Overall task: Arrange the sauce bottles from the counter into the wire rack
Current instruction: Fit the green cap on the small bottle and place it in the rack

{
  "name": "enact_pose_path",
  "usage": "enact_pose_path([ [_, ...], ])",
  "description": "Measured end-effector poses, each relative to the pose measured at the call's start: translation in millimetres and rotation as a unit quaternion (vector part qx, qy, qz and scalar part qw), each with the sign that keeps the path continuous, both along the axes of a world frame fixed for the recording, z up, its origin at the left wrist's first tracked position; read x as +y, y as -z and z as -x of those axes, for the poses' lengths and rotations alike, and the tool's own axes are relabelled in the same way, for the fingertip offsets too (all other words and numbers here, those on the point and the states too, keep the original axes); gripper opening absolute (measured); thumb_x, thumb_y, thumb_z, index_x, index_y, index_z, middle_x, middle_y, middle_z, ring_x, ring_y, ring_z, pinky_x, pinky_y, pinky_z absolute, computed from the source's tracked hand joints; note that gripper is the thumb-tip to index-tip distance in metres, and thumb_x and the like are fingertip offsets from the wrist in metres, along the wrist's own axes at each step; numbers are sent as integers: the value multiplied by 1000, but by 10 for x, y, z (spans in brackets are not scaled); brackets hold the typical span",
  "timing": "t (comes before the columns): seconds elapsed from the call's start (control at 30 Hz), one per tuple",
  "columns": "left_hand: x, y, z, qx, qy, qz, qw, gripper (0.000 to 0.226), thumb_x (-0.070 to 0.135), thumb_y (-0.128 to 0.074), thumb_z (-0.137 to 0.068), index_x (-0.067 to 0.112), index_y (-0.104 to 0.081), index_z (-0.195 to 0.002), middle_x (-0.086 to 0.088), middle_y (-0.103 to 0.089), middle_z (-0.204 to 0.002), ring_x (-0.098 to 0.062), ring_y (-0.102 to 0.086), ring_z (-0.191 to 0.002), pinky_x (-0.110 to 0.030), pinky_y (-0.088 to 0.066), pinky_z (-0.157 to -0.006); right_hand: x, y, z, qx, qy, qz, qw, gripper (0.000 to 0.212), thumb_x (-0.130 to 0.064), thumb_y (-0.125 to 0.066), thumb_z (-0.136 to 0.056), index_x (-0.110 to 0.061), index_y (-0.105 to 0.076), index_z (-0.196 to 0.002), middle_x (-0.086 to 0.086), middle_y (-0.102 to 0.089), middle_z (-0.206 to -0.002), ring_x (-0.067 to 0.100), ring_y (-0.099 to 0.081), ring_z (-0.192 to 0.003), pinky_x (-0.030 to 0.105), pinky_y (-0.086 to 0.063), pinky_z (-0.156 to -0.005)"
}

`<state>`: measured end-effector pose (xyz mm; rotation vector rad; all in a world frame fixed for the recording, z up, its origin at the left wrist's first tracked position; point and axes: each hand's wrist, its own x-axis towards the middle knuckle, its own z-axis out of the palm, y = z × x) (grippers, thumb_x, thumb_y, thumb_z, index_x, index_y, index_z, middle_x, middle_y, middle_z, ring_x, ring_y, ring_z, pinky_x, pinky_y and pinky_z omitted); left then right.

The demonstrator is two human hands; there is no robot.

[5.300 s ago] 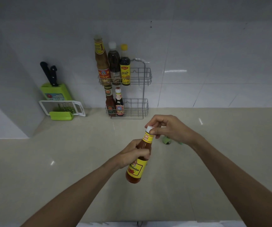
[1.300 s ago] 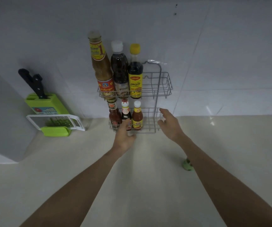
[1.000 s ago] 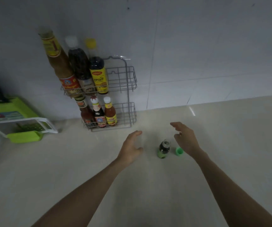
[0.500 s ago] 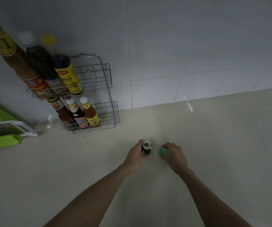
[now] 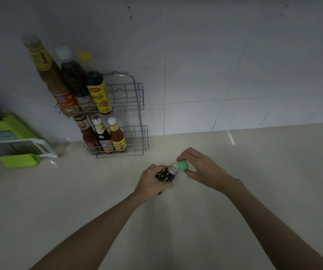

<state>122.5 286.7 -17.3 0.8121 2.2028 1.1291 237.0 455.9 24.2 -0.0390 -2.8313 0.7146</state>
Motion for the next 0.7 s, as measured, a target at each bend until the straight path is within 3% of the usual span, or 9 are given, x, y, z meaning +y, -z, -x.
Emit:
enact_pose_path([
  [0.1, -73, -148, -2, -26, 28, 4, 999, 47, 18, -81, -64, 27, -68, -108, -4, -59, -97, -18, -61, -91, -25, -48, -78, -53, -206, 74, -31, -63, -8, 998, 36, 0, -68, -81, -12, -65, -116, 3, -58, -115, 19, -60, -101, 32, -50, -90],
  [0.27, -205, -296, -7, -92, 44, -22, 995, 46, 17, -83, -64, 32, -67, -105, -4, -62, -106, -9, -60, -88, -20, -49, -76, -179, -575, 178, -81, -102, 22, 991, 36, 0, -70, -81, -14, -69, -114, 2, -66, -111, 13, -62, -99, 25, -52, -89],
  [0.37, -292, -359, -20, -138, 62, -32, 988, 41, 16, -83, -64, 31, -70, -99, 1, -67, -103, -12, -62, -88, -27, -52, -82, -231, -688, 177, -96, -104, 71, 987, 36, 6, -69, -79, -14, -70, -108, 1, -68, -107, 11, -65, -98, 26, -56, -86],
  [0.5, -398, -427, -9, -197, 105, -32, 974, 44, 13, -80, -67, 23, -70, -109, -3, -71, -105, -17, -64, -99, -37, -52, -94, -328, -826, 171, -103, -129, 82, 983, 36, 9, -70, -77, -13, -72, -105, 1, -69, -108, 10, -64, -100, 23, -55, -85],
  [0.7, -505, -527, 4, -233, 115, -33, 965, 41, 7, -76, -70, 23, -71, -108, -5, -68, -114, -22, -64, -105, -39, -52, -94, -462, -960, 190, -123, -117, 57, 984, 33, -5, -72, -80, -16, -71, -111, 0, -66, -108, 9, -62, -98, 17, -51, -87],
])
